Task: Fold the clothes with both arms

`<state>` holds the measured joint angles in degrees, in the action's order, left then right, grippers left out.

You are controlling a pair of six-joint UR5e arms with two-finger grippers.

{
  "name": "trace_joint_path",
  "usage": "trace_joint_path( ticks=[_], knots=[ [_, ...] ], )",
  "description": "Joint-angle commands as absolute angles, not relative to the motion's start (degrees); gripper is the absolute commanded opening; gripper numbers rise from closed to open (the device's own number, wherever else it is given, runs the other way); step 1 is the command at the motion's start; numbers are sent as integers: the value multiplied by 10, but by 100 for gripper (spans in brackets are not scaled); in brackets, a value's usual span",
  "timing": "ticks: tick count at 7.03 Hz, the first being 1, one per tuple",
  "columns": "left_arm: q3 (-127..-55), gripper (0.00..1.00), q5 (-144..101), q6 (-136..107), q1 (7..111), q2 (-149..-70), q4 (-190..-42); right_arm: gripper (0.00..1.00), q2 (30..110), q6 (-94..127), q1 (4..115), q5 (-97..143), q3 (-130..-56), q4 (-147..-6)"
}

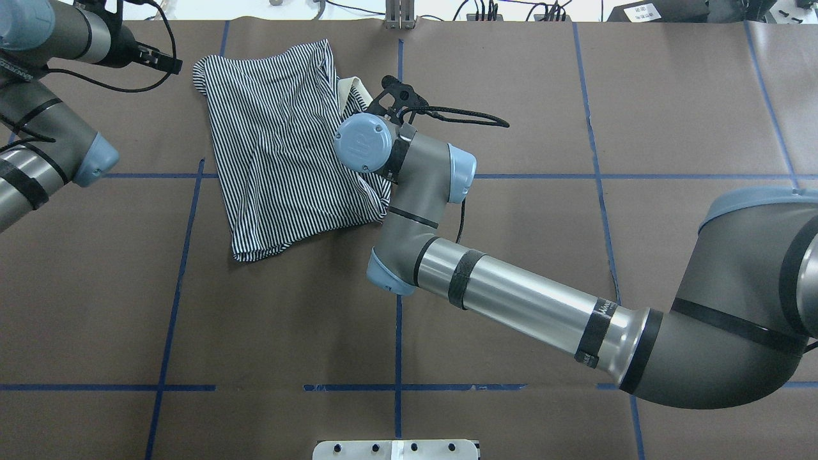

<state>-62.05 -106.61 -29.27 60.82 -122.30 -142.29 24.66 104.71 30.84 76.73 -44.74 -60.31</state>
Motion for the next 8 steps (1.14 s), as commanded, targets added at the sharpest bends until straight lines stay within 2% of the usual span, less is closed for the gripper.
trace_joint_path(
  ticks=[1, 3, 5, 8],
  knots=[
    [-623, 100, -1066, -293, 608, -1222, -1423, 0, 246, 1049, 310, 768, -451, -606],
    [-626, 100, -1066, -297, 606, -1222, -1423, 0, 264, 1048, 313, 772, -516, -657],
    [-640, 100, -1067, -327, 583, -1222, -1423, 0, 378, 1048, 296, 771, -697, -738],
    [-643, 100, -1067, -331, 577, -1222, -1423, 0, 528, 1048, 258, 729, -864, -773]
  ],
)
